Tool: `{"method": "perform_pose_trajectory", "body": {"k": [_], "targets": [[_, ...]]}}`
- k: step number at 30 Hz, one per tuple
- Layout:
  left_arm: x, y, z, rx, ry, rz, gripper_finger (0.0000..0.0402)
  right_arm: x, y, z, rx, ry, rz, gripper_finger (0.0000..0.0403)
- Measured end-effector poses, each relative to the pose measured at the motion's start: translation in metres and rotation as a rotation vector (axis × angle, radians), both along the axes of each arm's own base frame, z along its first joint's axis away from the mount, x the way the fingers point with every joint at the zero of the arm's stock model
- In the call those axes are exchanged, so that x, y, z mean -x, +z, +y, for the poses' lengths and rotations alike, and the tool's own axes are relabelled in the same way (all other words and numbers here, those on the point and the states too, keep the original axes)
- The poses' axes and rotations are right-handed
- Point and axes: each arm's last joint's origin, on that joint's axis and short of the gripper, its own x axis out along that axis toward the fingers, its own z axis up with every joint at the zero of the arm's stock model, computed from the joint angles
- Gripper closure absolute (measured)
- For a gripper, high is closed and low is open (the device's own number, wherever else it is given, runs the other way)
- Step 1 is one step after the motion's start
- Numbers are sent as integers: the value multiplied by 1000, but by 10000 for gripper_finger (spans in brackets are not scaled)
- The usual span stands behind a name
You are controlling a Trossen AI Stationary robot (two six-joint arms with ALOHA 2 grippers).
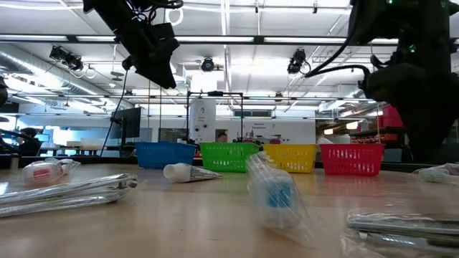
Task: Pick & Place Travel size toiletries
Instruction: Put the green toothbrush into the red bin
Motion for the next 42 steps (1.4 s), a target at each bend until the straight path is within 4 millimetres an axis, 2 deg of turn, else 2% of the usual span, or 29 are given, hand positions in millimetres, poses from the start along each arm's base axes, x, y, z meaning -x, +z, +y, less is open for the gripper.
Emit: {"method": "perform_pose_trajectory", "body": {"k": [9,15,21,26,42], "targets": [[0,0,0,-1,0,-5,256,1,-3,0,-4,-108,3,203],[0,0,0,-5,-4,-1,256,-3,-5,2,-12,-122,-23,197],[0,0,0,-6,-5,0,256,6,-18,1,-32,-243,35,198],[0,1,0,-7,-6,-1,256,7,-20,4,-91,-267,53,205],[0,0,0,-7,-7,0,256,5,-28,20,-87,-321,65,218]]}}
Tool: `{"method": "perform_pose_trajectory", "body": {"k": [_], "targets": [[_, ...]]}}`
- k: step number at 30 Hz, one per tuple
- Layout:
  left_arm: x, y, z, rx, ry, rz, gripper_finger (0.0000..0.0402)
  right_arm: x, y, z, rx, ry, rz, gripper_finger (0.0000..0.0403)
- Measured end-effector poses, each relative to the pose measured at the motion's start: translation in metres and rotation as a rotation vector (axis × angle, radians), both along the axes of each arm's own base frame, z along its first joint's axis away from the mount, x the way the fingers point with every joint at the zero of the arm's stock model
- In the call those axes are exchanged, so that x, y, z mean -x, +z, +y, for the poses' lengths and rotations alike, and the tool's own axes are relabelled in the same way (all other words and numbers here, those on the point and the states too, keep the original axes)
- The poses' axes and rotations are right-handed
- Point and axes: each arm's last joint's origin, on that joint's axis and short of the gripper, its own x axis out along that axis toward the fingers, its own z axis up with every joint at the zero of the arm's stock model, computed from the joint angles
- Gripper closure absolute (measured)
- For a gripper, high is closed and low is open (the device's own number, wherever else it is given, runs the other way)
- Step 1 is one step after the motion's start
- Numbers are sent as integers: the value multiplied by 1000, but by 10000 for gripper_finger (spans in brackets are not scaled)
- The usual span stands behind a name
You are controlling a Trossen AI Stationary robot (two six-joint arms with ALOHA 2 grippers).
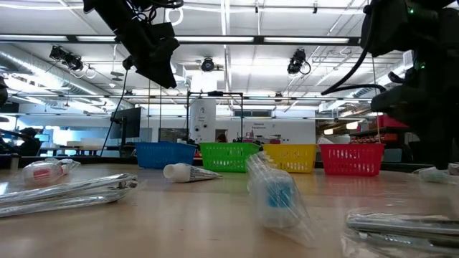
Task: Pick & Place Travel size toiletries
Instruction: Put the green toothbrush into the red bin
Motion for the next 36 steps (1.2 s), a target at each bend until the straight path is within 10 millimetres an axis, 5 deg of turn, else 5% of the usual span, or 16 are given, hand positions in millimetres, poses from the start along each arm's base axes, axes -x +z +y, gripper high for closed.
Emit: {"method": "perform_pose_trajectory", "body": {"k": [11,26,36], "targets": [[0,0,0,0,0,0,256,-6,-19,3,25,30,77,265],[0,0,0,-3,3,1,256,-10,-19,0,22,62,47,377],[0,0,0,-4,3,-5,256,-27,7,0,131,168,-113,379]]}}
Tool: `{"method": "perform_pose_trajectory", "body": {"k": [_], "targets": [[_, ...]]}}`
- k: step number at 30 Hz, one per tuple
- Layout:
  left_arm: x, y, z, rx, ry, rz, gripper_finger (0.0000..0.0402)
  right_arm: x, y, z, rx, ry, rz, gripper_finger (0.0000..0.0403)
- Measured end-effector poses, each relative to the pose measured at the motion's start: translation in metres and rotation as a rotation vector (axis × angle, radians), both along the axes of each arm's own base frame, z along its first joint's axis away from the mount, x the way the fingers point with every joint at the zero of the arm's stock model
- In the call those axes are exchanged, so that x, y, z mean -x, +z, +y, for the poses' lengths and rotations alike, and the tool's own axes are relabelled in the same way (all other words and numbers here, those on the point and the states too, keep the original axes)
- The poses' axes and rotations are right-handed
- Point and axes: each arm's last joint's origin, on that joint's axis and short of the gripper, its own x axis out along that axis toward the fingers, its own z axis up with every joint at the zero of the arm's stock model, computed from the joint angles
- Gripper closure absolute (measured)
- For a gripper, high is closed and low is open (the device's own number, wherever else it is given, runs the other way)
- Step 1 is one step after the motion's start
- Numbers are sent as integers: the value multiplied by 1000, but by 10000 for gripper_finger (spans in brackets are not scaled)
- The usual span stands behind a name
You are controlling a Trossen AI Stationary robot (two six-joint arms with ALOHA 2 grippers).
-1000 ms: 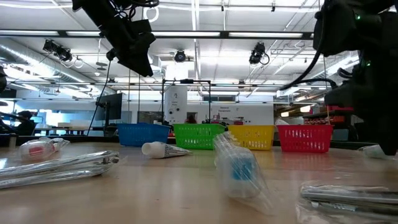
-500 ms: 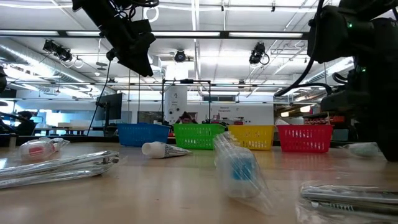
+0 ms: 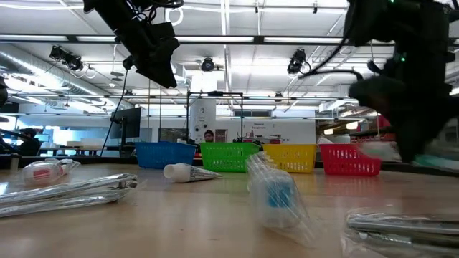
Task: Pick & Place Travel size toiletries
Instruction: Put the green toothbrush into the red bin
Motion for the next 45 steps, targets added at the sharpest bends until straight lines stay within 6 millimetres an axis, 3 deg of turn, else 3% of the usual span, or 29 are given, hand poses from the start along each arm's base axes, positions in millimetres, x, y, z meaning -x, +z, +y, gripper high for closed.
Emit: {"method": "perform_pose_trajectory", "body": {"k": [9,14,21,32,38,45], "targets": [[-1,1,0,-3,0,-14,256,-21,39,-8,187,124,-286,379],[-1,1,0,-4,0,-18,256,-32,58,-24,418,178,-437,379],[-3,3,0,-29,-36,-16,256,-30,64,-61,762,81,-331,377],[-3,3,0,-31,-38,-13,256,-20,59,-102,710,-24,-193,373],[-3,3,0,-42,-46,-2,256,-13,49,-106,584,-45,-166,372],[-3,3,0,-43,-47,-2,256,-5,25,-105,575,-40,-153,370]]}}
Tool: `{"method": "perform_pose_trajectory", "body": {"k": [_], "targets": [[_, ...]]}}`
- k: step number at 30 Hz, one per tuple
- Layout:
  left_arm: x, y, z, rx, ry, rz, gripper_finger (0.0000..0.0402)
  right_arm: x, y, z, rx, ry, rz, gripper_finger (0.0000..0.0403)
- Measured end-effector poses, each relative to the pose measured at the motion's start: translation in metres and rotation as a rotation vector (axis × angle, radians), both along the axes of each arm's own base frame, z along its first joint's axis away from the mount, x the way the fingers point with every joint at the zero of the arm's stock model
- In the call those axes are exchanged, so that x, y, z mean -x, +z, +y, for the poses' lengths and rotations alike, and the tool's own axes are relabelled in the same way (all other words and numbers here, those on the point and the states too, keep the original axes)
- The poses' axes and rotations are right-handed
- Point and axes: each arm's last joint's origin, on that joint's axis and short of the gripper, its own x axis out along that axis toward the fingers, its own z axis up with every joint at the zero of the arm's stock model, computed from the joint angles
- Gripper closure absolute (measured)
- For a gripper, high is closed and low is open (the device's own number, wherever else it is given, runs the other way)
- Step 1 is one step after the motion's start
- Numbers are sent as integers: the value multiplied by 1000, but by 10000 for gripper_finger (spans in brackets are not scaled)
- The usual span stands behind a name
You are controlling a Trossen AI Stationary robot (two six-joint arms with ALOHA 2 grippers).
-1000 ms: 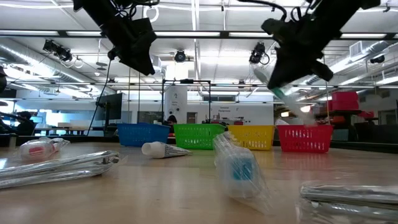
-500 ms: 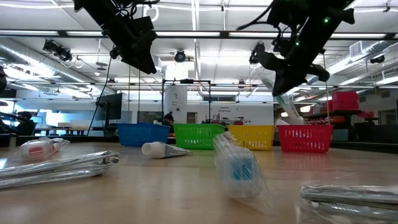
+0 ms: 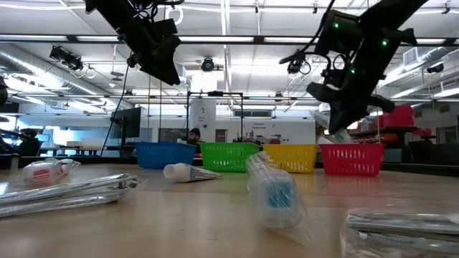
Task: Pick & Place Travel size toiletries
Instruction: Put the green toothbrush into the red bin, then put the left silver nail cutter into the green bin
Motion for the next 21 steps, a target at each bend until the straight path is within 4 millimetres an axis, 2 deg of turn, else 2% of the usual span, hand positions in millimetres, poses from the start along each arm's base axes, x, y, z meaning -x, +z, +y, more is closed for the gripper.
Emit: {"method": "perform_pose_trajectory", "body": {"k": [5,12,21], "targets": [[0,0,0,0,0,0,256,6,-11,-5,4,-29,3,346],[0,0,0,0,0,-1,256,6,-10,-12,36,25,46,293],[0,0,0,0,0,-2,256,-9,15,-17,164,123,64,256]]}}
